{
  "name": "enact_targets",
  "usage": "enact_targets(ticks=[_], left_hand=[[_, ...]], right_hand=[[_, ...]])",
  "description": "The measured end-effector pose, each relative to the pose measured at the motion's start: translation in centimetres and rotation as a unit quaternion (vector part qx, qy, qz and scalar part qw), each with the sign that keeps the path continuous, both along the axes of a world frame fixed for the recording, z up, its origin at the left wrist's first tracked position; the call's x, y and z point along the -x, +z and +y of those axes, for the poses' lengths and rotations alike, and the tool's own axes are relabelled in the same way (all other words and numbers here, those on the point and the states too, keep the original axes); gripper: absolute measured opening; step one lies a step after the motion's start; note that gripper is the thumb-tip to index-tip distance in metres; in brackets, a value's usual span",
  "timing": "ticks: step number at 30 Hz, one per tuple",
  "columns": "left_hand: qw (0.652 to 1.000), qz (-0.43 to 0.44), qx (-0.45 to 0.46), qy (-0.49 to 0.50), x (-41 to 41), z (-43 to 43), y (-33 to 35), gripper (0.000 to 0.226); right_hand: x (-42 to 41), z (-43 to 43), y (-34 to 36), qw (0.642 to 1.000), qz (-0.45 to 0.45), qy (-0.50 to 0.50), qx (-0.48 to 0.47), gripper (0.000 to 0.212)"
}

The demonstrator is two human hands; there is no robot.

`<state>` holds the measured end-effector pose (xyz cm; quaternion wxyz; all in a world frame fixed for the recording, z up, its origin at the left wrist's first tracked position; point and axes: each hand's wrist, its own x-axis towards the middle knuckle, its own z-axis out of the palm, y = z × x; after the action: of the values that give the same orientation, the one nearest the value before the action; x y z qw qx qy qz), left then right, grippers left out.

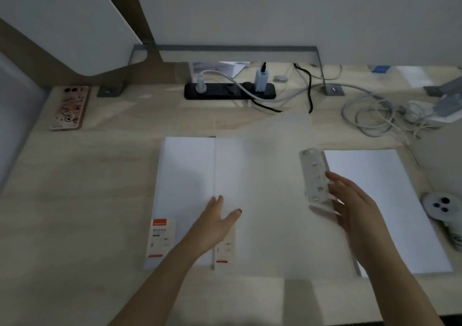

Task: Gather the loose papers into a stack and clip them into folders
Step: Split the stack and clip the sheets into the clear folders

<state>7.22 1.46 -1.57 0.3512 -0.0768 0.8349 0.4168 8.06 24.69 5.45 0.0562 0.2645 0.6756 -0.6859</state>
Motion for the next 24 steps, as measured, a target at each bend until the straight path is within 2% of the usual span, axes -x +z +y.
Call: enact_targets(ticks=[3, 5, 8, 9, 10, 11, 12, 13, 14, 15, 16, 17, 19, 22, 24], left_hand=[[0.993, -0.014, -0.108, 0.039, 1.1, -1.0, 2.6, 0.076], [0.978, 0.003, -0.2, 0.052, 1.6, -2.4, 4.2, 0.086], [0.95, 0.074, -0.298, 0.064, 1.5, -4.7, 6.4, 0.085], [0.941, 0.096, -0.313, 0.087, 1.8, -5.2, 7.3, 0.09], [0.924, 0.143, -0.349, 0.059, 2.0, -6.7, 7.6, 0.101], [0.919, 0.182, -0.347, 0.035, 1.9, -7.8, 8.3, 0.111], [0.914, 0.184, -0.355, 0.068, 1.7, -9.1, 8.4, 0.109], [0.882, 0.163, -0.437, 0.071, 1.8, -10.1, 8.4, 0.086], [0.865, 0.177, -0.465, 0.069, 1.4, -11.0, 8.5, 0.067], [0.891, 0.163, -0.416, 0.074, 0.7, -11.6, 9.3, 0.054], [0.901, 0.227, -0.354, 0.107, 0.6, -12.0, 9.3, 0.045], [0.905, 0.237, -0.305, 0.178, 0.9, -12.3, 8.4, 0.037], [0.921, 0.221, -0.242, 0.212, -0.3, -14.0, 7.3, 0.028], [0.922, 0.217, -0.189, 0.258, 0.0, -16.1, 6.5, 0.017], [0.919, 0.215, -0.152, 0.295, -0.3, -17.9, 4.8, 0.017]], right_hand=[[0.2, -2.4, 2.2, 0.993, 0.04, 0.085, 0.074, 0.031], [0.4, -5.1, 2.9, 0.984, 0.053, 0.155, 0.07, 0.032], [0.6, -9.6, 2.6, 0.963, 0.061, 0.263, 0.009, 0.036], [0.8, -11.2, 2.1, 0.955, 0.059, 0.292, 0.003, 0.037], [1.0, -12.5, 1.5, 0.946, 0.052, 0.32, -0.001, 0.04], [1.2, -13.6, 0.7, 0.937, 0.041, 0.346, -0.009, 0.043], [1.4, -14.6, -0.2, 0.928, 0.029, 0.372, -0.024, 0.048], [1.7, -15.6, -1.1, 0.919, 0.018, 0.393, -0.041, 0.052], [1.9, -16.2, -2.0, 0.911, 0.008, 0.408, -0.055, 0.056], [2.1, -16.6, -2.9, 0.906, 0.001, 0.419, -0.068, 0.058], [2.3, -17.0, -3.7, 0.9, -0.003, 0.428, -0.086, 0.06], [2.5, -17.2, -4.6, 0.892, -0.006, 0.437, -0.115, 0.062], [3.4, -17.1, -6.5, 0.87, -0.03, 0.45, -0.202, 0.065], [4.5, -16.6, -8.9, 0.802, -0.085, 0.456, -0.376, 0.076], [4.6, -16.1, -10.2, 0.757, -0.122, 0.458, -0.449, 0.087]])
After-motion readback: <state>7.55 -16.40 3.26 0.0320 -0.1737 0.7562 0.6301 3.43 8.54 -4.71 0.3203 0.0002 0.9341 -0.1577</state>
